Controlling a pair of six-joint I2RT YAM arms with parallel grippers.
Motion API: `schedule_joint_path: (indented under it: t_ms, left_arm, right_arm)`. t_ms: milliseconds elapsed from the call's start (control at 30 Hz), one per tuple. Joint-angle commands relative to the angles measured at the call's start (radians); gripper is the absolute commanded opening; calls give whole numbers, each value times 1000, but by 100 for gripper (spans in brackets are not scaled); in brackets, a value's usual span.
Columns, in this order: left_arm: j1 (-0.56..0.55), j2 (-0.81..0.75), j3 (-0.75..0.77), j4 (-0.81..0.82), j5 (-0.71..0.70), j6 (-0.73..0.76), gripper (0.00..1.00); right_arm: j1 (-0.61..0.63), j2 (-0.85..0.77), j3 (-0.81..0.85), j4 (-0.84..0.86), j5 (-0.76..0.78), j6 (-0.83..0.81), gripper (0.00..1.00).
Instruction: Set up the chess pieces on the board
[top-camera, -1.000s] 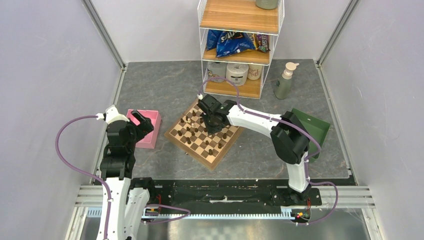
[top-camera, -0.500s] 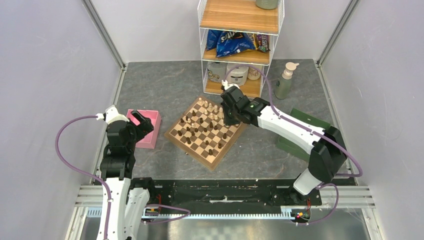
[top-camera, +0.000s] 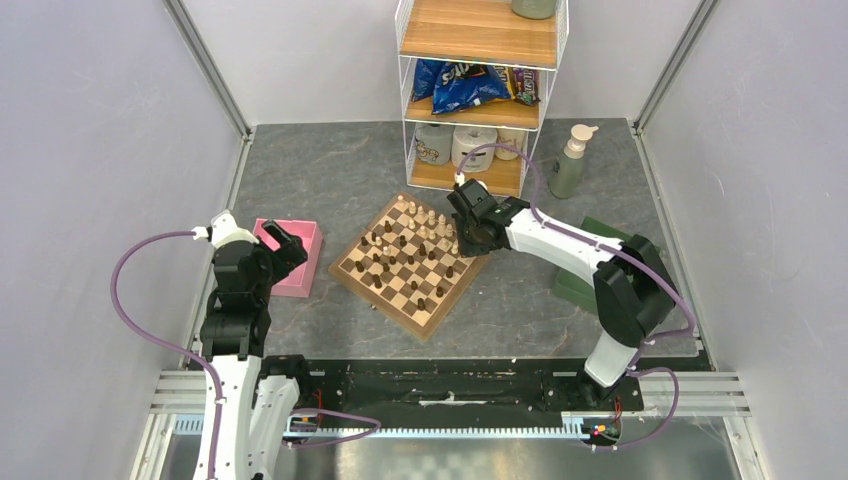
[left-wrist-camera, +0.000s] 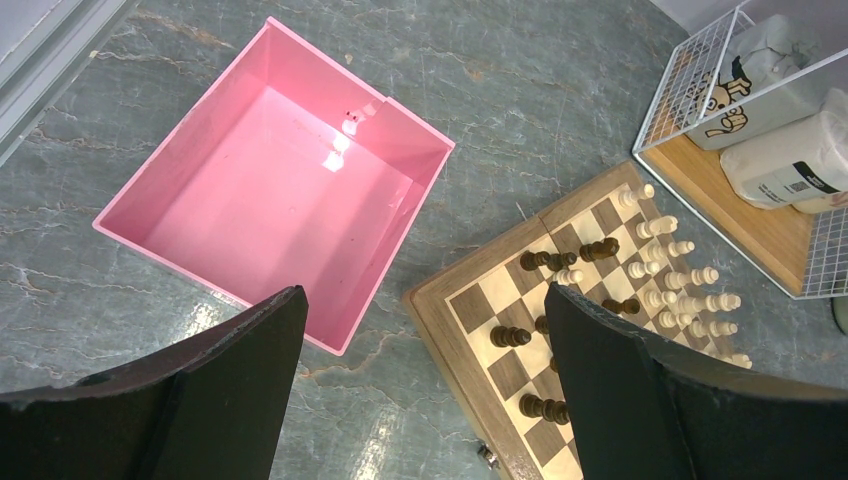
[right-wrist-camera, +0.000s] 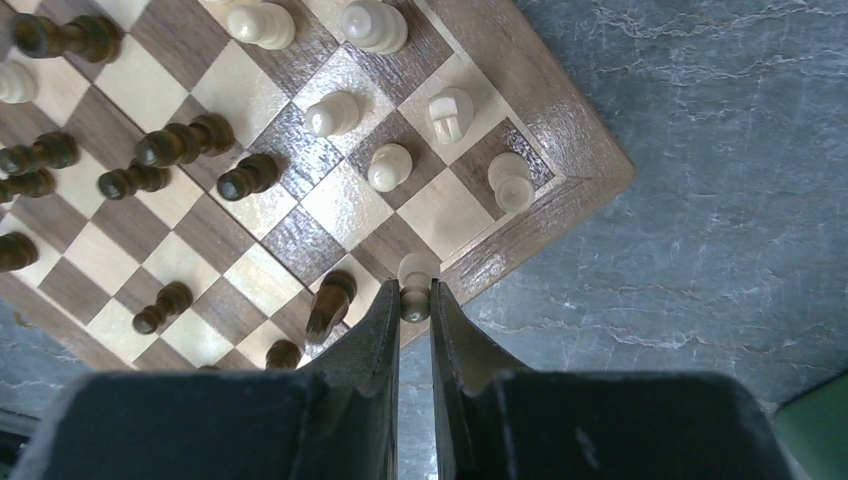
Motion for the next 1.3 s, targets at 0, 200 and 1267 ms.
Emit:
schedule_joint_path:
  t_ms: [0,200,1267]
  left_arm:
    - [10,-1,1,37,17,-22,96]
    - [10,2,3,37,17,-23,96]
    - [14,11,4,42,25,-24,96]
  right_arm:
    - [-6,44,44,27,2,-9,17]
    - [-11,71,56,16,18,-14,17]
    - [-24,67,74,27,8,-26,32]
